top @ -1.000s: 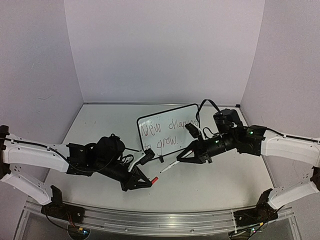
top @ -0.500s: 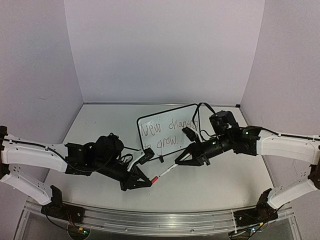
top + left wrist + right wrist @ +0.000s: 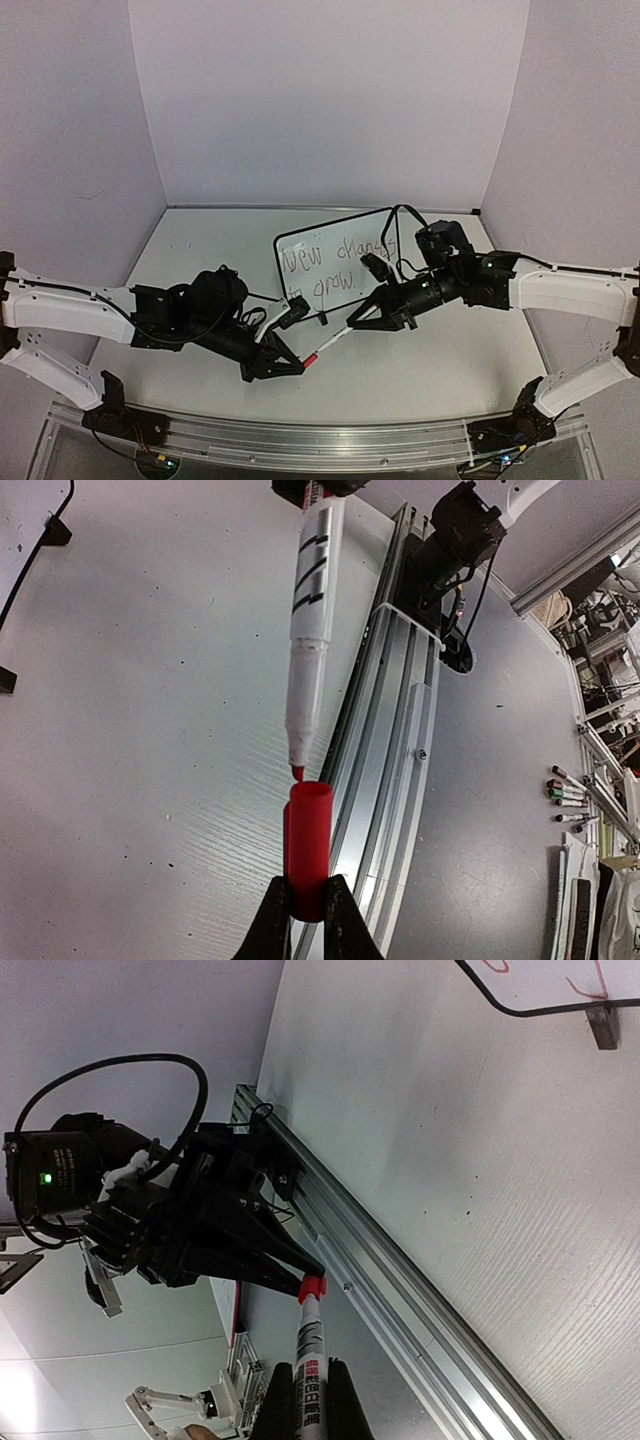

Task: Write a sentence on the whiteboard
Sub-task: Insert the whiteboard marker without the cap into the pen cap.

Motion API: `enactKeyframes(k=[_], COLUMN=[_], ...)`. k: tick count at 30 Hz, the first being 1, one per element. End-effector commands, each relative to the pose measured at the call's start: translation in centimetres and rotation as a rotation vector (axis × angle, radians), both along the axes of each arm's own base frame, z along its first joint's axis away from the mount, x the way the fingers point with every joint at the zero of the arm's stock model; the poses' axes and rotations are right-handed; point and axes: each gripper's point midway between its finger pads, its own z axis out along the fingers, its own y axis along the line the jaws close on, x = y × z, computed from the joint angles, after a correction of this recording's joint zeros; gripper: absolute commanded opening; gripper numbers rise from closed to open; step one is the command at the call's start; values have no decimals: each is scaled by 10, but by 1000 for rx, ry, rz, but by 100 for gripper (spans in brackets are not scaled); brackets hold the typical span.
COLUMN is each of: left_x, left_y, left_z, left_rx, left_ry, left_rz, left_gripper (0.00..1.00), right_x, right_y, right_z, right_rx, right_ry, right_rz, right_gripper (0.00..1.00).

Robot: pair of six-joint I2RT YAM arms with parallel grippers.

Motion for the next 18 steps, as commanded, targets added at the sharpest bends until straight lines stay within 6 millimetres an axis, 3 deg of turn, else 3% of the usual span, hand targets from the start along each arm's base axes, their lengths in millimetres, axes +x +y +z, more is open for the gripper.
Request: enactKeyframes(k=[1, 18], left_x=[2, 8], left_y=[-13, -12], left_z=[25, 27], left_rx=[-60, -55], left_ry=[-29, -57], left_rz=[-24, -2], left_gripper=[0, 0], right_x=[6, 0], right_y=[8, 8], right_z=[22, 12], right_rx=[61, 52], right_ry=[-40, -11], right_rz=[13, 40], right_gripper=[0, 0])
